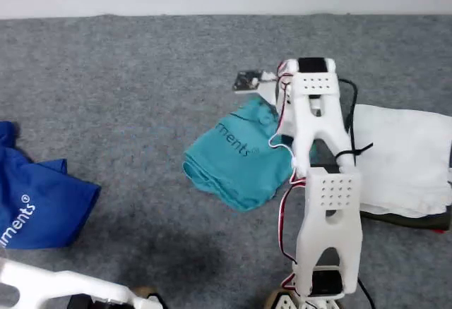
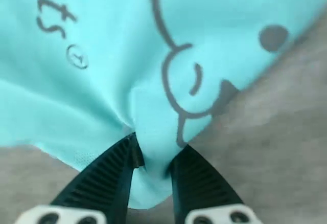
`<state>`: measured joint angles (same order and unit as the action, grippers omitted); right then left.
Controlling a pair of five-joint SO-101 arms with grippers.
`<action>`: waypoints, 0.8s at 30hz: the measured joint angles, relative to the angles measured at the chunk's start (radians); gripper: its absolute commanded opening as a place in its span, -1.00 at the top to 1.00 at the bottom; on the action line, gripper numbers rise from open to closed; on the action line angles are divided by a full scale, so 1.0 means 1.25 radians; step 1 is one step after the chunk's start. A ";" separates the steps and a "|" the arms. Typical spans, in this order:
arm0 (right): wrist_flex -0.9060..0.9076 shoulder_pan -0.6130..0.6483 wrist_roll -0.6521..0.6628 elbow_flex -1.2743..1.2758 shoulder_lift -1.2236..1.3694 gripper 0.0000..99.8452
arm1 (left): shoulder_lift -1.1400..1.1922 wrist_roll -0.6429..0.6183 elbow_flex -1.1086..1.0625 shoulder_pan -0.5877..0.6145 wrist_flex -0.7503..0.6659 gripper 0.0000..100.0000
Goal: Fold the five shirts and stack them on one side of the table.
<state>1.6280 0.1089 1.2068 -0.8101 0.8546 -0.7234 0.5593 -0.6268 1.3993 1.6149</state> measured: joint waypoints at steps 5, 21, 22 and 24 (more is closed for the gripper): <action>-0.036 0.070 0.010 -0.118 0.054 0.92 | 0.000 0.000 0.000 0.000 0.000 0.96; 0.102 0.117 -0.481 -0.339 0.043 0.52 | 0.000 0.000 0.000 0.000 0.000 0.96; 0.102 0.117 -0.496 -0.312 0.018 0.52 | 0.000 0.000 0.000 0.000 0.000 0.96; 0.103 0.117 -0.517 -0.241 -0.041 0.52 | 0.000 0.000 0.000 0.000 0.000 0.96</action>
<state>1.7568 0.2547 0.5608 -1.1109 0.8040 -0.7234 0.5593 -0.6268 1.3993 1.6149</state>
